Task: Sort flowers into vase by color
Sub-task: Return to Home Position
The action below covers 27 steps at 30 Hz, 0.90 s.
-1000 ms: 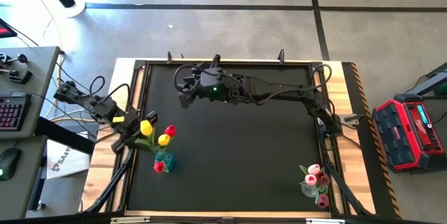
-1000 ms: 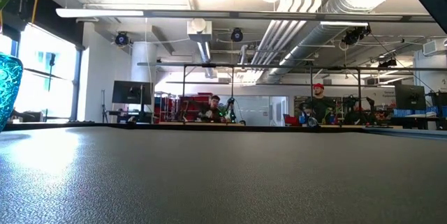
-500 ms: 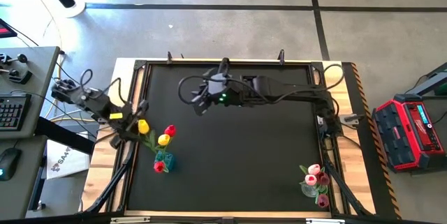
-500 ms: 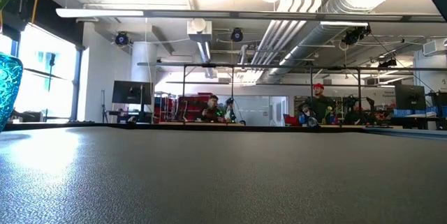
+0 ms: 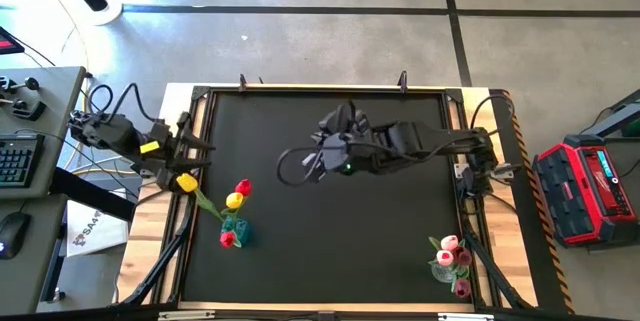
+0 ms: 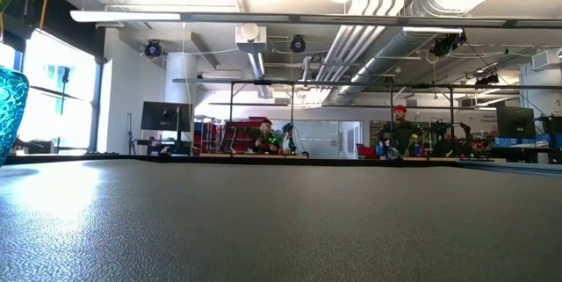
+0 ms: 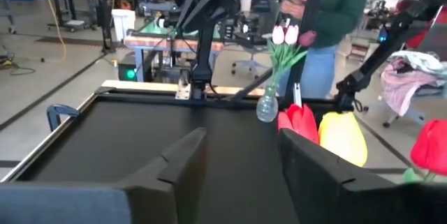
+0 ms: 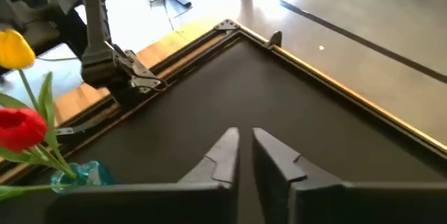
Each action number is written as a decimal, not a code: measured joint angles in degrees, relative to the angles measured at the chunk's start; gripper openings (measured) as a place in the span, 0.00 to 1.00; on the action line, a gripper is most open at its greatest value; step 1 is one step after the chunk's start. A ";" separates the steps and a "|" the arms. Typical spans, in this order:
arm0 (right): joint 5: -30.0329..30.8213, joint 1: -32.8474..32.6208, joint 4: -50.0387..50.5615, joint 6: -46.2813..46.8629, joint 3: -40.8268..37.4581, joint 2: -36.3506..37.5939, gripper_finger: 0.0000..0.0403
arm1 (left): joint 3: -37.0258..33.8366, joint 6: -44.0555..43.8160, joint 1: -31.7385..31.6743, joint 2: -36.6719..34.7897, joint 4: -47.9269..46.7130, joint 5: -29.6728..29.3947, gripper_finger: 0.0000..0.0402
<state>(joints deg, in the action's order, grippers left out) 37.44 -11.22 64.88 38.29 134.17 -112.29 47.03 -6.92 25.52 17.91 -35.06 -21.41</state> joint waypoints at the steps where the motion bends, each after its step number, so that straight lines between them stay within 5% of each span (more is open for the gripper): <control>1: 0.94 -0.58 0.73 0.64 0.00 0.00 0.05 | -0.19 0.00 0.00 0.08 -0.13 0.14 0.40; 8: 5.26 -4.79 1.17 3.54 -0.05 -0.27 0.02 | -1.66 -0.26 0.00 1.16 -0.29 0.31 0.32; 15: 9.26 -8.91 -10.00 -10.16 -0.05 0.52 0.00 | -1.68 3.81 0.00 1.19 3.38 0.38 0.26; 27: 18.65 -8.80 0.77 -8.24 0.00 2.52 0.00 | -1.68 4.99 -1.66 7.19 9.21 -3.94 0.16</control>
<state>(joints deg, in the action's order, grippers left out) 56.09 -20.02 65.65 30.05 134.17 -109.77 45.34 -1.93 23.86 25.10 -25.85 -25.35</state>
